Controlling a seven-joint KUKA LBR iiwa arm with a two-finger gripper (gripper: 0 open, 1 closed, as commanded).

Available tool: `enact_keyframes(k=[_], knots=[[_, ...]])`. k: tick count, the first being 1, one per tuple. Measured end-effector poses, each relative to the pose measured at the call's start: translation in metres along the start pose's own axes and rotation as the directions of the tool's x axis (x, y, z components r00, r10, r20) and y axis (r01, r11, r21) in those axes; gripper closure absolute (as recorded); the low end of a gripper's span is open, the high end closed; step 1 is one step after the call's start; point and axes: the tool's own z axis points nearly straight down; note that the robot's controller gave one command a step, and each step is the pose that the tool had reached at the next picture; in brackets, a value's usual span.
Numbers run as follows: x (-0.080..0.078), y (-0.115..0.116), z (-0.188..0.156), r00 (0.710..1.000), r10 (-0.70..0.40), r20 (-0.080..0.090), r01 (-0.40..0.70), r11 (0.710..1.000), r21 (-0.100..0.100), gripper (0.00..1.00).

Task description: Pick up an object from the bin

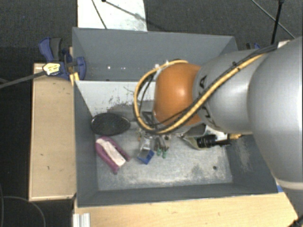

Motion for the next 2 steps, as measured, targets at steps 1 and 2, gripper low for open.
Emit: enact_keyframes(k=[1, 2], knots=[[0.000, 0.000, 0.000, 1.000, 0.001, 0.000, -0.001, 1.000, 0.000, 1.00], [-0.018, -0.020, -0.005, 0.779, -0.628, 0.005, 0.628, 0.779, 0.002, 1.00]])
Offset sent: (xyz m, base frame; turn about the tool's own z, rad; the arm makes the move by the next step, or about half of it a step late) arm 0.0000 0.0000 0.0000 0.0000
